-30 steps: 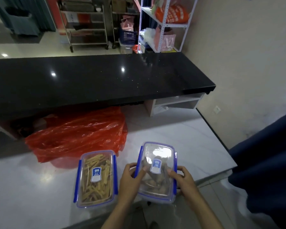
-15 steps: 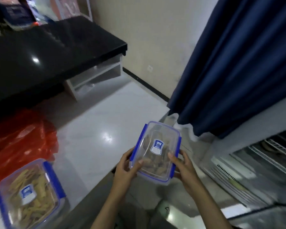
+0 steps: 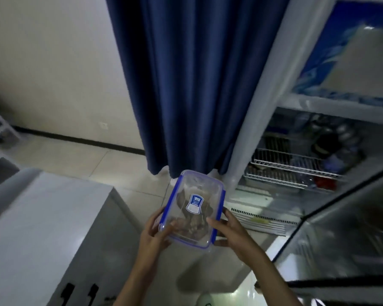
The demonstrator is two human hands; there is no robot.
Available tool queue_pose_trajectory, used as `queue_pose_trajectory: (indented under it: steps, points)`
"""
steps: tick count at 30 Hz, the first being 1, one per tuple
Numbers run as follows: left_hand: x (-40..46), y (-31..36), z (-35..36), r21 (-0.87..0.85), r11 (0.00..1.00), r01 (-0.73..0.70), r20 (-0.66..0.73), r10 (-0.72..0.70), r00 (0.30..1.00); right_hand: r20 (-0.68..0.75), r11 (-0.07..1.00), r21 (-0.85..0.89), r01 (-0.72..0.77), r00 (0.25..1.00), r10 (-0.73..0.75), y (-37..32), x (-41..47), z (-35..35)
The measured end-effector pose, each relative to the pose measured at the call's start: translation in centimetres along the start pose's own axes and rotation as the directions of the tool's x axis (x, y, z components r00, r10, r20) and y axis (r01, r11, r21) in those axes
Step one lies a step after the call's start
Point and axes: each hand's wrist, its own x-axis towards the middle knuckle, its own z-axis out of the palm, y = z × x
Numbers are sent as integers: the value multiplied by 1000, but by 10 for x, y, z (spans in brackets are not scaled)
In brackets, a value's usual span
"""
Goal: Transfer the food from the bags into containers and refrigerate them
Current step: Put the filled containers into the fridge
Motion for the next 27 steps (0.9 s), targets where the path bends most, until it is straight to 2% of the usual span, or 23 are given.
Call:
queue_pose_trajectory:
  steps: [4, 8, 11, 15, 19, 22, 24, 27]
  points:
    - [36, -2, 75, 12, 999, 30, 106, -31, 994, -23, 996, 93, 17, 1000, -15, -3, 0, -51]
    - [63, 3, 134, 49, 998, 46, 195, -55, 979, -144, 978, 204, 44, 989, -14, -4, 1, -92]
    - [84, 1, 168, 86, 993, 77, 262, -97, 960, -272, 972, 226, 72, 962, -8, -2, 4, -119]
    - [124, -11, 212, 140, 975, 172, 294, -207, 933, -480, 953, 252, 166, 877, -26, 1, 22, -155]
    - [162, -30, 260, 241, 937, 254, 304, -322, 897, -674, 943, 239, 233, 739, -12, -10, 46, -193]
    - [188, -39, 301, 259, 928, 269, 336, -348, 875, -767, 939, 204, 278, 641, -23, -25, 67, -223]
    - [205, -43, 322, 240, 925, 293, 337, -363, 869, -788, 939, 187, 289, 615, -32, -31, 83, -243]
    - [231, -46, 350, 211, 923, 322, 333, -378, 864, -773, 946, 173, 274, 632, -42, -40, 113, -269]
